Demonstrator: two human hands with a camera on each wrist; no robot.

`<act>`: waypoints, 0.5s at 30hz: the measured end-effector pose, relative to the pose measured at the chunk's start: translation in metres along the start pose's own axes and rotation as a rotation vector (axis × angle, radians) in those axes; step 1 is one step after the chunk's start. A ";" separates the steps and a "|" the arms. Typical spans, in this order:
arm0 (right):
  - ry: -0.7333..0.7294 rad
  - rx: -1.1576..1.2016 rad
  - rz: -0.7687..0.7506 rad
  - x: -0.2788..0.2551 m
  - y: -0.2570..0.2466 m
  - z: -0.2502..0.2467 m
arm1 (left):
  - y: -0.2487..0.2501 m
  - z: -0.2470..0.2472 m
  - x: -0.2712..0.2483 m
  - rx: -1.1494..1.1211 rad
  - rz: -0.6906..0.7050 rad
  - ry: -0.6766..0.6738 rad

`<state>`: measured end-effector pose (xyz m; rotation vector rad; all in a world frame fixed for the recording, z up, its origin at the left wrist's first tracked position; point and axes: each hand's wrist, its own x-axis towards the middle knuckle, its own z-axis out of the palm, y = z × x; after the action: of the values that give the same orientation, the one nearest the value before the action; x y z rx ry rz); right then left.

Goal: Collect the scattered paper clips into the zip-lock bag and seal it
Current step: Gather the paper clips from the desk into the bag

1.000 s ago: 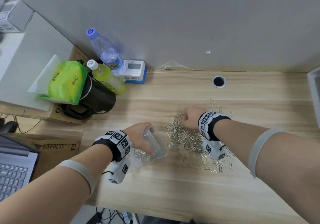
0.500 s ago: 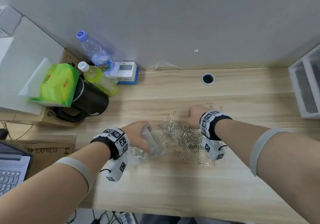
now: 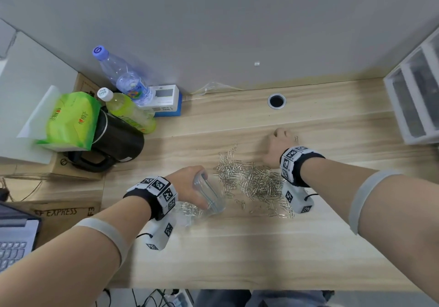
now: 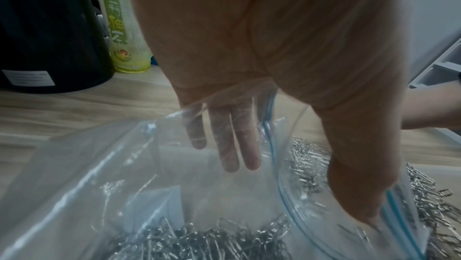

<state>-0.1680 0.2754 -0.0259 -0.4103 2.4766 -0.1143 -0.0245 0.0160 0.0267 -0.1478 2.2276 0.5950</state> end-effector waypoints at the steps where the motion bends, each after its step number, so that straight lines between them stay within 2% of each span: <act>1: 0.010 -0.005 -0.032 -0.002 -0.001 0.001 | 0.001 0.000 0.000 0.006 0.004 0.000; 4: -0.047 0.064 -0.097 -0.012 -0.004 0.005 | 0.004 0.000 0.000 0.010 0.008 -0.009; 7: -0.086 0.156 -0.090 -0.020 -0.001 0.004 | 0.009 -0.001 0.000 0.005 0.018 -0.015; 10: 0.068 0.165 -0.023 -0.019 0.009 0.000 | 0.010 0.000 0.001 0.003 0.029 -0.008; 12: 0.147 0.115 0.076 -0.015 0.017 -0.002 | 0.011 0.002 0.001 0.007 0.031 -0.003; 15: 0.092 0.062 0.174 -0.014 0.022 -0.004 | 0.010 0.005 0.002 0.002 0.037 0.008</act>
<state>-0.1653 0.3006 -0.0189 -0.1651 2.5797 -0.1412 -0.0250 0.0270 0.0261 -0.1082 2.2433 0.6126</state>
